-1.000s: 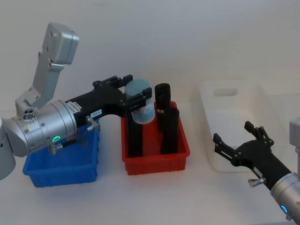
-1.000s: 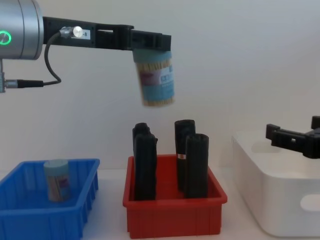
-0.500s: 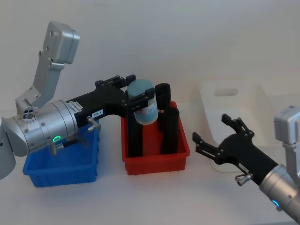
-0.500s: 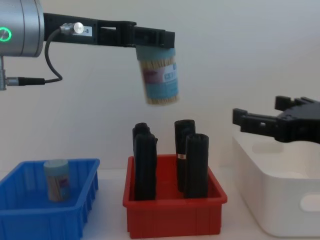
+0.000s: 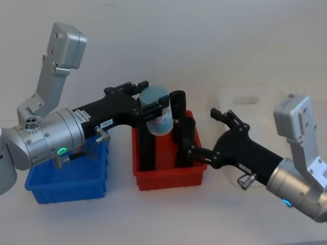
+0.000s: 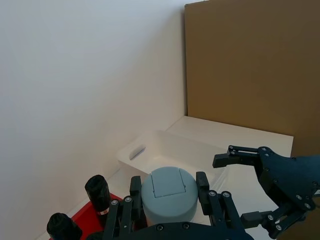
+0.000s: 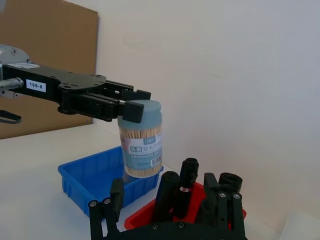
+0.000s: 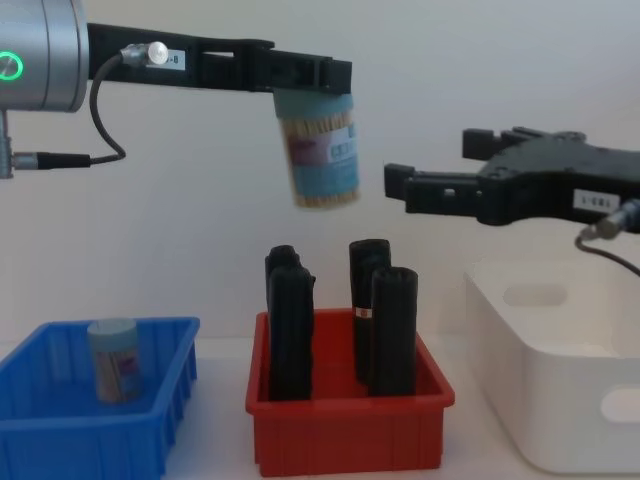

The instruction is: Pick the cotton swabs from the blue box and place them into the white box.

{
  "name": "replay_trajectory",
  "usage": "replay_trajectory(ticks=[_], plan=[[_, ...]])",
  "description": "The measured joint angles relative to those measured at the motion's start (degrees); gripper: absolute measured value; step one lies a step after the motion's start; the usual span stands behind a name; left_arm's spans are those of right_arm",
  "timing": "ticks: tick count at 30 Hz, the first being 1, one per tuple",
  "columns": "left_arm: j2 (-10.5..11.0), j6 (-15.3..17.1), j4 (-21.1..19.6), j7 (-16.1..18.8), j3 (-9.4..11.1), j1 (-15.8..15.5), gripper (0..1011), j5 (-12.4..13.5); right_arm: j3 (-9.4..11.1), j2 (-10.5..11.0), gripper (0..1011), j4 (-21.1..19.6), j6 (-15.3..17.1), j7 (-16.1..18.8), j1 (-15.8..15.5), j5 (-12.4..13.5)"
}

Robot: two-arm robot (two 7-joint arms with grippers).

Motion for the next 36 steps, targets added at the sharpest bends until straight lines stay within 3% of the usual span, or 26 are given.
replay_trajectory(ticks=[17,36], plan=[[0.0,0.0,0.0,-0.1,0.0,0.0,660,0.0,-1.3,-2.4,1002,4.0,3.1,6.6,6.6,-4.2],[0.0,0.0,0.0,-0.1,0.0,0.0,660,0.0,-3.0,-5.9,998,10.9,4.3,9.5,12.5,-5.6]])
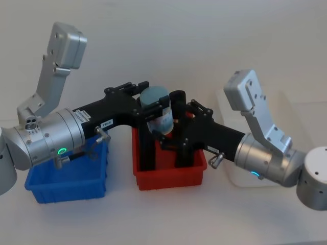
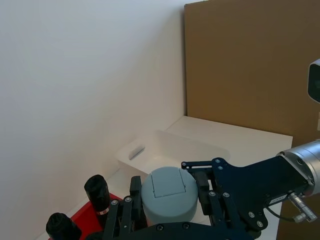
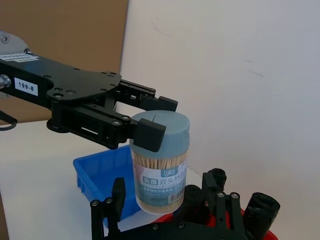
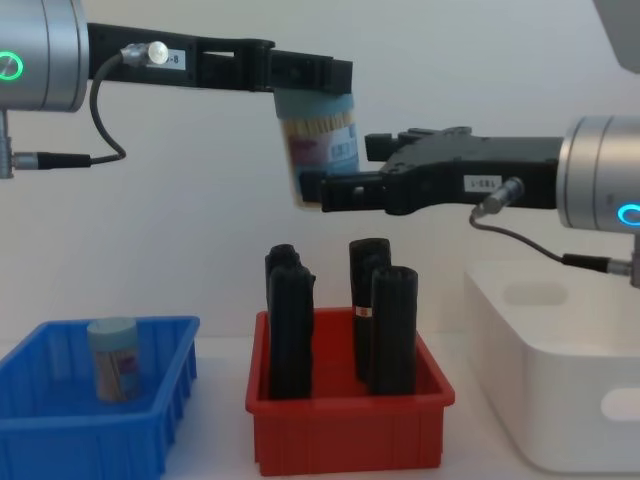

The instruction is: Pick the cotton swabs from the blue box and place them into the white box.

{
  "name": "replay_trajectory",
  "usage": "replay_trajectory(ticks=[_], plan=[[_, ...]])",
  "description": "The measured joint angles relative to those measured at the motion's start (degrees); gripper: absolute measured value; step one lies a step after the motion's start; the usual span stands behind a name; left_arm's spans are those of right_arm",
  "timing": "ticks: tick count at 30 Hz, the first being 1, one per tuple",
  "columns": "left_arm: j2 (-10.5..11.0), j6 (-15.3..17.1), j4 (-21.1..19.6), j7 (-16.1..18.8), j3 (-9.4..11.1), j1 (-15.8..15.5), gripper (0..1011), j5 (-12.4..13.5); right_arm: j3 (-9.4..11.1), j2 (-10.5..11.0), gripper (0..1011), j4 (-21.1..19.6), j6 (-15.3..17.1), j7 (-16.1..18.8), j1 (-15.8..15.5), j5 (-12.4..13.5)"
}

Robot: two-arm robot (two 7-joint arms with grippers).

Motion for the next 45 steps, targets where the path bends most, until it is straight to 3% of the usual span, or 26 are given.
replay_trajectory(ticks=[14,18,29,45], plan=[[0.0,0.0,0.0,0.1,0.0,0.0,660,0.0,-1.0,-1.6,645,3.3,-0.2,1.7,2.7,0.0],[0.0,0.0,0.0,0.1,0.0,0.0,665,0.0,-1.3,-1.8,637,3.6,-0.2,2.0,3.0,0.1],[0.0,0.0,0.0,0.0,0.0,0.0,997,0.0,-1.5,-1.7,637,3.8,-0.3,1.3,3.2,0.5],[0.0,0.0,0.0,0.0,0.0,0.0,1000,0.0,0.0,0.8,637,1.7,-0.8,-5.3,0.9,2.7]])
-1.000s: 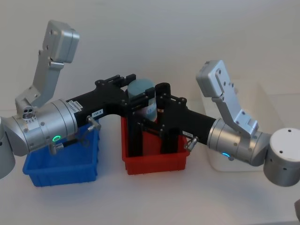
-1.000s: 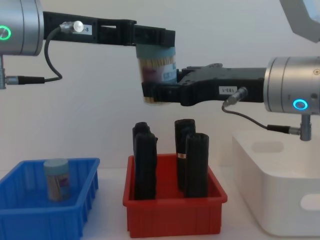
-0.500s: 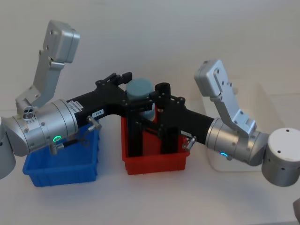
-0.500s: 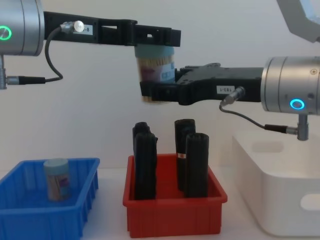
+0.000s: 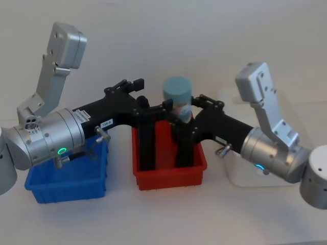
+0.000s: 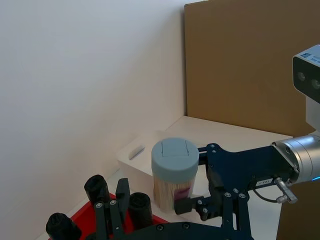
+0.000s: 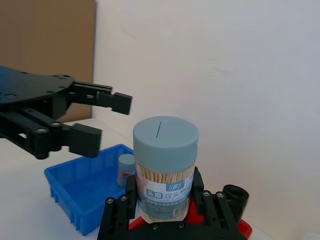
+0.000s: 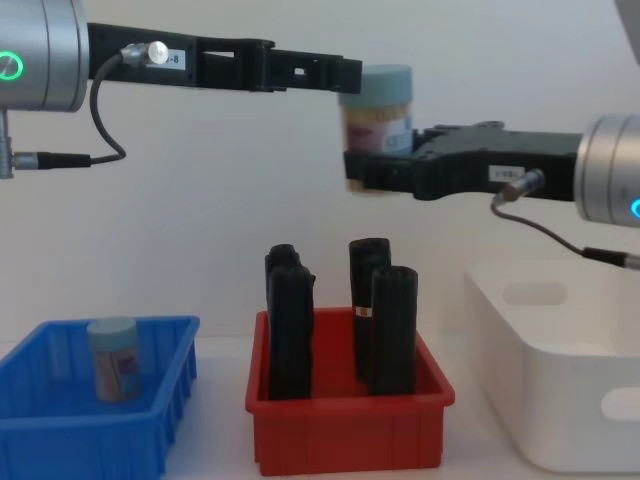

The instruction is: Pick the cotton swabs from the blue box and place them into the white box.

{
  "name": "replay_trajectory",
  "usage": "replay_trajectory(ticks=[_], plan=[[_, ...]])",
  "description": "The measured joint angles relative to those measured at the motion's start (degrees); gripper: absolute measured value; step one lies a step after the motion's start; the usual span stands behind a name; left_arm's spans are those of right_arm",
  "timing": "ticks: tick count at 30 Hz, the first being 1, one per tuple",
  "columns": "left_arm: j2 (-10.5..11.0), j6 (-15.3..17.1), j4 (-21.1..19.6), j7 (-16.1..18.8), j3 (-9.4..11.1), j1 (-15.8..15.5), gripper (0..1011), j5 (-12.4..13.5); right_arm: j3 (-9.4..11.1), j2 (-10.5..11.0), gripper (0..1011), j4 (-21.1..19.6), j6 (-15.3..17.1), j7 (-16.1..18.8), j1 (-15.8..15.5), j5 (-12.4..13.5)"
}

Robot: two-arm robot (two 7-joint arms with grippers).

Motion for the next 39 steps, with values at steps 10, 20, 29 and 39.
replay_trajectory(ticks=[10,20,29,39], plan=[[0.0,0.0,0.0,0.0,0.0,0.0,1000,0.0,1.9,2.0,637,-1.0,-0.7,-6.5,-2.0,2.0],[0.0,0.0,0.0,0.0,0.0,0.0,1000,0.0,3.7,3.4,636,-0.2,-1.4,-14.3,-3.5,3.6],[0.0,0.0,0.0,0.0,0.0,0.0,1000,0.0,4.9,3.8,637,3.0,-1.5,-20.5,-3.8,4.4],[0.0,0.0,0.0,0.0,0.0,0.0,1000,0.0,5.6,3.2,636,9.2,0.3,-25.3,-2.6,5.0]])
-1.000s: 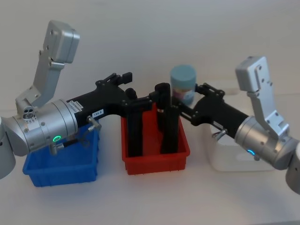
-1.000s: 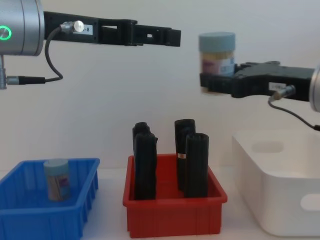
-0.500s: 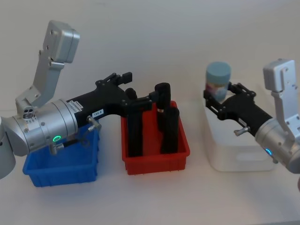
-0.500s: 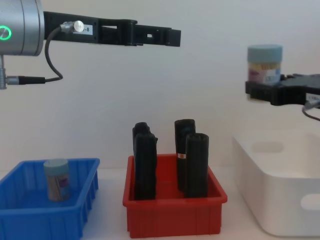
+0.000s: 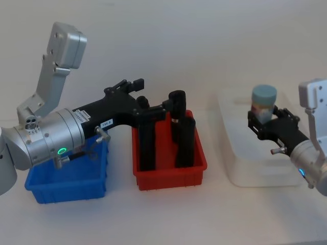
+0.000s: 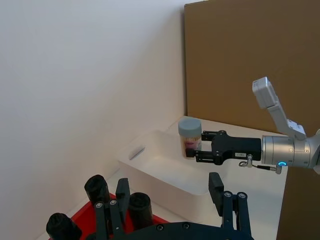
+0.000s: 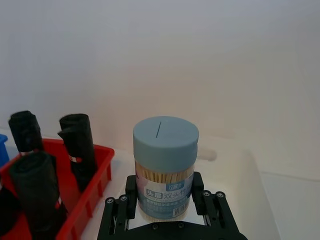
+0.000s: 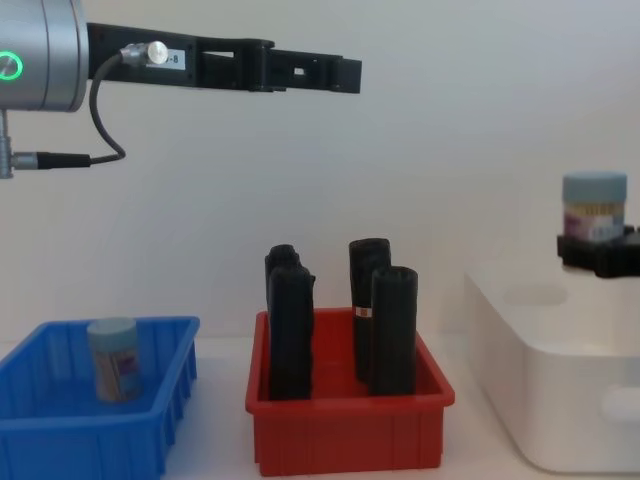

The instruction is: Pick the cotton swabs from the blue box and place them into the white box.

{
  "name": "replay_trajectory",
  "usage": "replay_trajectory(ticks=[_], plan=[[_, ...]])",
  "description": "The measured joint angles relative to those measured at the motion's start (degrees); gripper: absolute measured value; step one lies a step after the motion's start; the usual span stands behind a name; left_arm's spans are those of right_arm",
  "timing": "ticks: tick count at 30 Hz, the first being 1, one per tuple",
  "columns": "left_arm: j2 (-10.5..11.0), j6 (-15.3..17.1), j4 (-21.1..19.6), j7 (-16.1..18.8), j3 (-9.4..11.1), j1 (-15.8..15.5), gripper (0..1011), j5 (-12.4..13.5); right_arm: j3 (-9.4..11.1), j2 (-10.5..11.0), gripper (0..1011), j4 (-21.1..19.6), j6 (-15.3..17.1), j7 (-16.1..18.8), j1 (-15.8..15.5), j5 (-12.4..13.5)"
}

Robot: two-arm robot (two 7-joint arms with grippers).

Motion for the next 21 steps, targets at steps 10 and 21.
replay_trajectory(ticks=[10,21], plan=[[0.0,0.0,0.0,0.0,0.0,0.0,1000,0.0,0.1,-0.9,636,6.1,1.5,-1.0,1.7,0.2],[0.0,0.0,0.0,0.0,0.0,0.0,999,0.0,-0.1,-1.4,659,9.1,2.3,-0.8,2.6,0.0]])
